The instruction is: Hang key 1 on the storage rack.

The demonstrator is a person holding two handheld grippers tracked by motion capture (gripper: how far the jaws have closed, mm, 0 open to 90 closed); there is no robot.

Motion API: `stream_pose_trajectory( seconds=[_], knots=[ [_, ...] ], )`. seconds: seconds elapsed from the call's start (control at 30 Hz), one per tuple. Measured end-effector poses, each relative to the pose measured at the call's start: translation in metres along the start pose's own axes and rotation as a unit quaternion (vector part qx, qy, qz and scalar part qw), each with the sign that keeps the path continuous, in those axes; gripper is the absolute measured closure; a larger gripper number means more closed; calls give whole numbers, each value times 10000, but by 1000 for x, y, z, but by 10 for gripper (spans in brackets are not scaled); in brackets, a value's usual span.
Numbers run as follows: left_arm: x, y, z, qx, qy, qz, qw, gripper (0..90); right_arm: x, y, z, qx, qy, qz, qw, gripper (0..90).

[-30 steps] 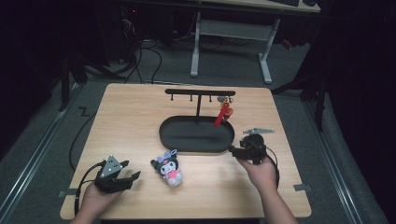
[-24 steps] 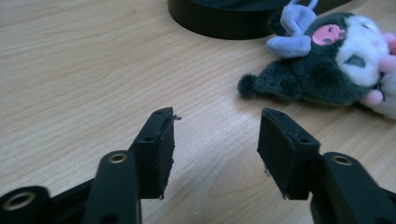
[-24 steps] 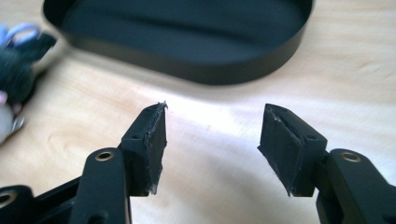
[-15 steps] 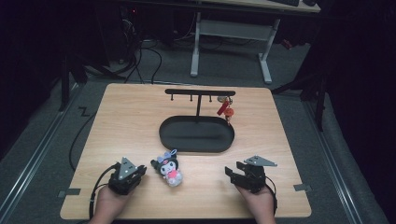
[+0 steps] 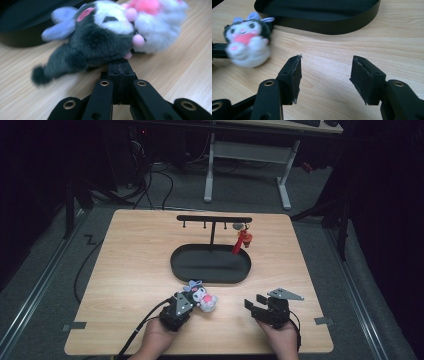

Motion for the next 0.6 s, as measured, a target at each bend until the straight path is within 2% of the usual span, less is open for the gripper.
stream_pose_trajectory(
  seconds=[0.1, 0.17, 0.23, 0.3, 0.37, 0.43, 0.47, 0.53, 0.6],
  knots=[
    [7, -9, 10, 44, -83, -102, 9999, 897, -1, -1, -1, 33, -2, 14, 10000, 424],
    [4, -13, 12, 50, -165, -160, 9997, 896, -2, -1, -1, 51, -4, 16, 10000, 425],
    [-8, -15, 9, 107, -297, -154, 9994, 895, -2, -3, -2, 42, -5, 23, 10000, 425],
    [-21, -11, 2, 84, -371, -84, 9992, 896, -4, -4, -2, 109, -11, 22, 9999, 427],
    [-36, 2, -8, -70, -456, 125, 9989, 898, -5, -5, -2, 109, -34, 30, 9999, 427],
    [-42, 16, -12, -181, -467, 344, 9982, 899, -5, -5, -2, 118, -28, 24, 9999, 427],
    [-40, 26, -13, -325, -454, 419, 9976, 899, -5, -4, -2, 106, -36, 28, 9999, 427],
    [-33, 37, -11, -416, -410, 533, 9969, 899, -5, -2, -3, 133, 7, 31, 9999, 427],
    [-19, 44, -7, -518, -289, 497, 9970, 899, -4, -1, -3, 101, 13, 32, 9999, 428]
  ],
)
Point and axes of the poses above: each handheld gripper's, and its own axes: x roughly forward along the jaws, z roughly out of its top, y roughly to its left, the point moved 5 cm from there along x, roughly forward along the jaws, and after that the axes turned 7 degrees about x, right-handed, at the moved point
